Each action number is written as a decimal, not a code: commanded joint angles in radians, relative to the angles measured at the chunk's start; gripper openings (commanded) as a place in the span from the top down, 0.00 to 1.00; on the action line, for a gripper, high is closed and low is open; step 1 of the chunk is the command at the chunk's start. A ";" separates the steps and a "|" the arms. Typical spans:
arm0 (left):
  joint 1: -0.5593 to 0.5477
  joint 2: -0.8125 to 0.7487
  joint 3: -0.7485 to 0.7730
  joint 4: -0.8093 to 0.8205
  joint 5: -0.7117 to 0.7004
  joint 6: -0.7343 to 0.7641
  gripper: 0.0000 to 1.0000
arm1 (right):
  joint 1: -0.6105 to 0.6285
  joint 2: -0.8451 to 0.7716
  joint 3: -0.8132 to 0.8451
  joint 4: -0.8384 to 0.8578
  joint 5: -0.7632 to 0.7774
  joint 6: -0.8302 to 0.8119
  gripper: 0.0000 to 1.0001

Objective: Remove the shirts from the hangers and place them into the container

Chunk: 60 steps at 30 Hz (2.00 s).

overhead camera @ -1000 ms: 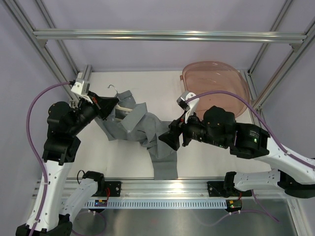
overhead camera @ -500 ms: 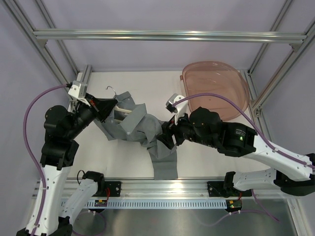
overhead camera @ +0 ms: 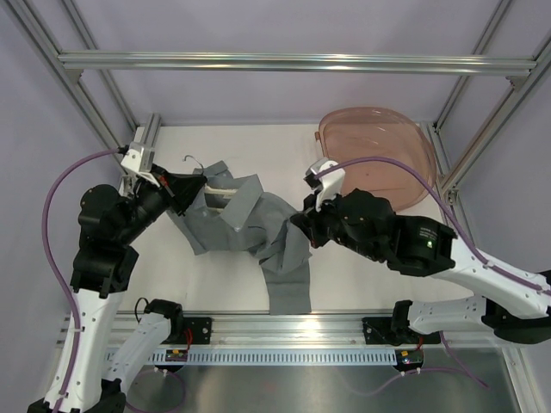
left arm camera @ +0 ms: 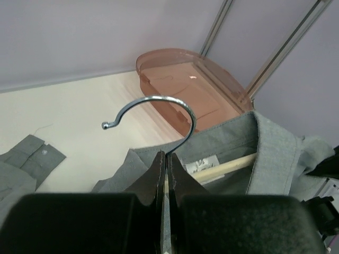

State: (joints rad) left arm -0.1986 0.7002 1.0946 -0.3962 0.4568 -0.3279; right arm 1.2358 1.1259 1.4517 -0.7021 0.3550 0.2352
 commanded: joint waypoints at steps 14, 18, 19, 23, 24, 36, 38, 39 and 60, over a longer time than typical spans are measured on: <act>0.005 0.044 0.042 0.115 -0.004 -0.043 1.00 | 0.013 -0.525 -0.295 -0.071 0.045 0.193 1.00; 0.004 0.012 0.033 0.196 0.107 -0.167 1.00 | 0.014 -0.485 -0.370 0.083 -0.005 0.179 1.00; 0.005 -0.002 0.024 0.232 0.182 -0.204 1.00 | 0.014 -0.419 -0.373 0.111 -0.020 0.173 1.00; 0.002 -0.004 -0.036 0.533 0.380 -0.477 1.00 | 0.013 -0.177 -0.282 0.216 -0.074 0.142 1.00; -0.002 -0.007 -0.070 0.680 0.407 -0.591 1.00 | 0.014 -0.099 -0.239 0.261 -0.074 0.122 1.00; -0.038 -0.082 0.053 0.329 0.487 -0.375 1.00 | -0.079 0.126 0.050 0.107 0.168 0.134 1.00; -0.038 -0.090 0.060 0.243 0.500 -0.311 1.00 | -0.097 0.049 -0.031 0.099 0.159 0.159 1.00; -0.038 -0.093 0.051 0.240 0.509 -0.272 1.00 | -0.099 0.029 -0.056 0.080 0.148 0.164 1.00; -0.418 0.096 0.062 -0.062 -0.121 0.130 1.00 | -0.119 -0.008 -0.101 -0.074 0.180 0.171 0.30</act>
State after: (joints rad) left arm -0.5323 0.7479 1.0668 -0.3653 0.5949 -0.3336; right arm 1.1255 1.1412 1.2457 -0.7483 0.4744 0.4194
